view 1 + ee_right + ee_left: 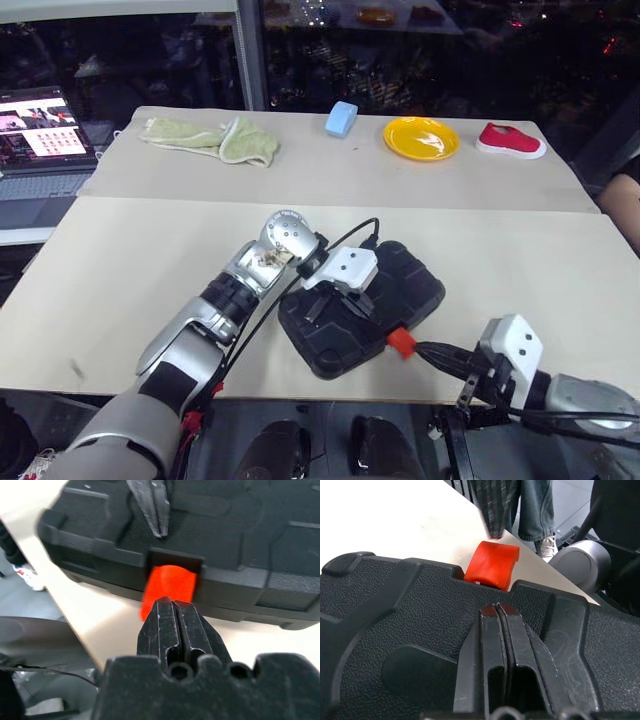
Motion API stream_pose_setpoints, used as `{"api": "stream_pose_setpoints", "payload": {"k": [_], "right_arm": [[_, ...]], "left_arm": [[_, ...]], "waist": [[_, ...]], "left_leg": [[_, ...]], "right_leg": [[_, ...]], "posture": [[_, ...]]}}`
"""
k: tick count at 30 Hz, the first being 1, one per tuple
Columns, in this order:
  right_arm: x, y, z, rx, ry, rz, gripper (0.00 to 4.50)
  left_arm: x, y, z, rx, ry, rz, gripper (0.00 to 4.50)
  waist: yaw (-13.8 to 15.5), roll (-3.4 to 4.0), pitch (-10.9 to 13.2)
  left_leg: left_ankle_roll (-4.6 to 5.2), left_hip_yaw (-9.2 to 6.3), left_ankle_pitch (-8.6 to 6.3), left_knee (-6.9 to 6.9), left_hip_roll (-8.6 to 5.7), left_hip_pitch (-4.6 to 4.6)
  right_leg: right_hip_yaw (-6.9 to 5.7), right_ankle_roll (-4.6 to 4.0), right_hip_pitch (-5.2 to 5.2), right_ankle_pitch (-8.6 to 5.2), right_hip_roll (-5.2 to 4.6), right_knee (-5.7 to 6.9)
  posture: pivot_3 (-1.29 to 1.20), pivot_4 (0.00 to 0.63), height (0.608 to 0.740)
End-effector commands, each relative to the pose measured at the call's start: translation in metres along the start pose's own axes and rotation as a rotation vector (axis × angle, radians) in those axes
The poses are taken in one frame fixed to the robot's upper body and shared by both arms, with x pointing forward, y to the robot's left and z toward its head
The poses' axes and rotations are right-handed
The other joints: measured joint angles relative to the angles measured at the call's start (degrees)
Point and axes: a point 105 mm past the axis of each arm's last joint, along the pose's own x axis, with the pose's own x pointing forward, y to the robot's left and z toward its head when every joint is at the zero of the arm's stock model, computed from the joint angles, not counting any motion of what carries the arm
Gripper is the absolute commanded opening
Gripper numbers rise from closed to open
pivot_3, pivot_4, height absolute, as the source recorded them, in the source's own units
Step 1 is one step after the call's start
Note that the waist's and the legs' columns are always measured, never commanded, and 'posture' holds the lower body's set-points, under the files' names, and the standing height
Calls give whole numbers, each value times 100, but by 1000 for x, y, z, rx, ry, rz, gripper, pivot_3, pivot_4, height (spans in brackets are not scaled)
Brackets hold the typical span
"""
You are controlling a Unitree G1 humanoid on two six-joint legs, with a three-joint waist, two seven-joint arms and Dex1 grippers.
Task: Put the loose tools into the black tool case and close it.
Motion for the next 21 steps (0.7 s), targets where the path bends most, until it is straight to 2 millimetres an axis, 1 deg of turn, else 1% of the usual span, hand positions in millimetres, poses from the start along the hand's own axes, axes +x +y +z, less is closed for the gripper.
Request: {"api": "stream_pose_setpoints", "payload": {"k": [1, 9, 15, 21], "right_arm": [[2, -1, 5, -14, -12, 5, 0], [10, 4, -8, -2, 44, 41, 0], [16, 8, -23, 11, 85, 45, 0], [25, 0, -28, 23, 79, 1, 0]], "left_arm": [[3, -9, -23, -75, 85, -15, 73], [1, -5, -22, -77, 83, 4, 73], [0, -3, -20, -71, 82, 11, 73], [1, 1, -17, -62, 78, 21, 73]], "waist": [[1, 0, 0], [-1, 0, 0], [0, 0, 0], [0, 0, 0]], "left_leg": [[1, 0, 0, 0, 0, 0], [19, 0, 9, 0, 0, -5], [18, 0, 7, 0, 0, -4], [18, 0, 7, 0, 0, -6]], "right_leg": [[0, 0, 1, 0, 0, 0], [0, 4, 1, -3, 0, -1], [0, 4, -1, -3, 0, -2], [-1, 5, -2, -3, 0, -3]], "posture": [[0, 150, 732], [0, 150, 732], [0, 150, 732], [0, 150, 732]]}}
